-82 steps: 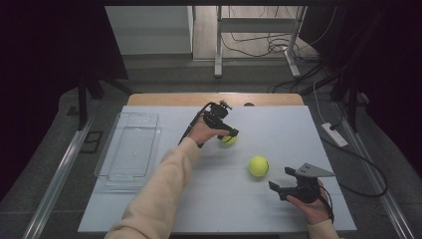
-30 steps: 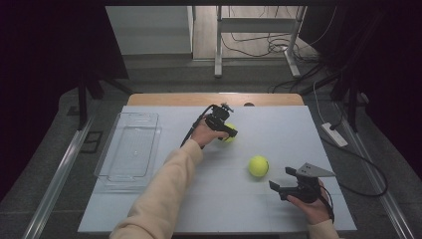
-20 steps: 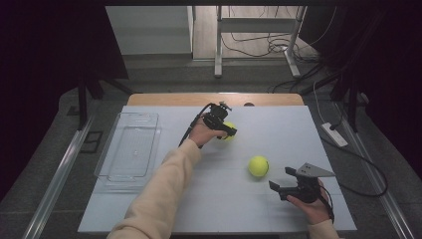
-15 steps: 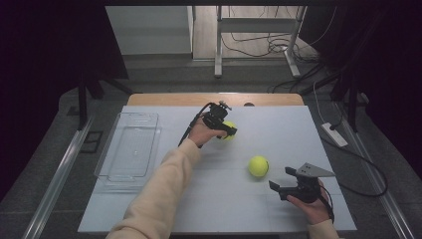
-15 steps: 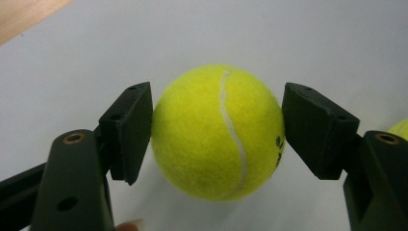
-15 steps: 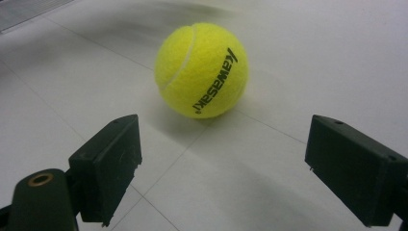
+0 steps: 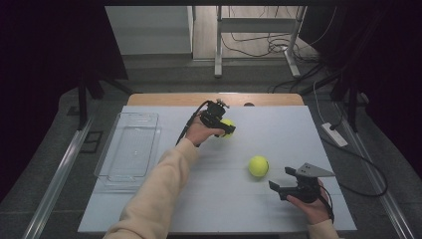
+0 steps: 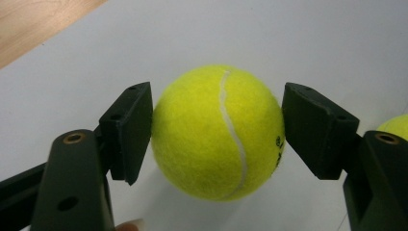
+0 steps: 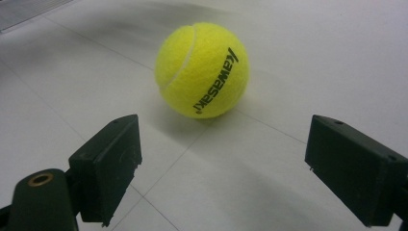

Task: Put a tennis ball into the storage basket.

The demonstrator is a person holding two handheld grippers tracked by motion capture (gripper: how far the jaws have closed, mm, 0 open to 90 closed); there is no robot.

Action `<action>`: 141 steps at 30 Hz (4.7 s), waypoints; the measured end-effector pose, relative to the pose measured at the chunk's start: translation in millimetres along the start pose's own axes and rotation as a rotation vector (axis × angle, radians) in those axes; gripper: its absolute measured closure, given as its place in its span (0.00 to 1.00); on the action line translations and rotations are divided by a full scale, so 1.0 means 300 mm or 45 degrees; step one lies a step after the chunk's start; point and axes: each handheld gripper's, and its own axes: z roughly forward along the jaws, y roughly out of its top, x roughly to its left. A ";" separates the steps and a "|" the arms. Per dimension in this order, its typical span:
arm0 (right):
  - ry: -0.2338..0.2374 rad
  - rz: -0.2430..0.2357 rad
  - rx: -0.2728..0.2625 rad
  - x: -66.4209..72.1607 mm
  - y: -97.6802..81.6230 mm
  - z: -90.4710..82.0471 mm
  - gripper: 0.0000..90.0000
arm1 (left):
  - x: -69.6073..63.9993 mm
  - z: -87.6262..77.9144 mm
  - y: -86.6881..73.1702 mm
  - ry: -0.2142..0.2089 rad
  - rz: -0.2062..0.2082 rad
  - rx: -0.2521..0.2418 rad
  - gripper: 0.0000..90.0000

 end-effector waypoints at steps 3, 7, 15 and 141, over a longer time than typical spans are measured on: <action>0.000 0.002 0.000 0.000 0.000 0.000 0.14 | 0.001 -0.009 0.000 0.003 0.006 -0.004 0.33; 0.001 0.005 0.002 0.001 0.000 0.000 0.14 | 0.004 -0.031 0.000 0.008 0.012 -0.016 0.33; 0.004 0.004 -0.001 0.002 0.000 0.000 0.14 | 0.004 -0.071 -0.002 0.013 0.014 -0.042 0.33; -0.016 0.005 0.003 0.007 0.001 0.002 0.14 | 0.270 -0.500 -0.257 0.332 -0.186 -0.184 0.33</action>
